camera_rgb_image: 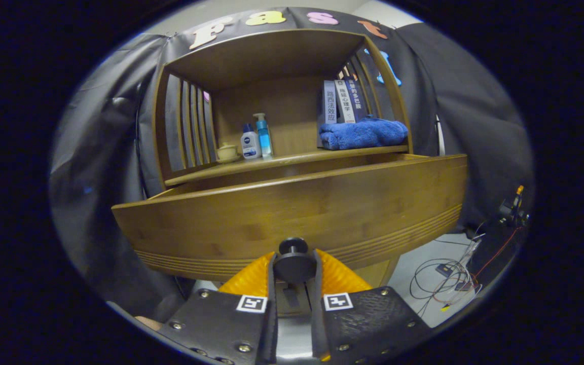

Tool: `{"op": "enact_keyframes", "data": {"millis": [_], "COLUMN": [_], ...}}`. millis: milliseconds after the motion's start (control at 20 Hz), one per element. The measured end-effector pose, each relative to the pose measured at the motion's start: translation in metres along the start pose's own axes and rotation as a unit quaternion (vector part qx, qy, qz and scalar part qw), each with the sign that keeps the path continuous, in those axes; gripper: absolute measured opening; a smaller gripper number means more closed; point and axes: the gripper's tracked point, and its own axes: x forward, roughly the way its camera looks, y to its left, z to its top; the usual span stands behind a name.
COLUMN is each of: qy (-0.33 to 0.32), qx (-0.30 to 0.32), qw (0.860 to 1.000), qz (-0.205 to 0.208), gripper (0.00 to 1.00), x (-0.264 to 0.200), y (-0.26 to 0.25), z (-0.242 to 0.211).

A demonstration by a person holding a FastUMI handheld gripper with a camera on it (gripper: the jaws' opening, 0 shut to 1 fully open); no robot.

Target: Pull open the drawer, take out the items inside it, and place them on the countertop above the cabinet.

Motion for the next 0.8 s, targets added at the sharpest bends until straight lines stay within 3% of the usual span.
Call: {"op": "enact_keyframes", "data": {"millis": [350,650,800], "qy": [0.021,0.014,0.002], "qx": [-0.003,-0.001,-0.013], "qw": [1.000,1.000,1.000], "qz": [0.007,0.012,0.007], "gripper": [0.27,0.45,0.45], "x": [-0.019,-0.035,-0.057], "y": [-0.001,0.000,-0.006], "z": [-0.018,-0.007,0.020]}}
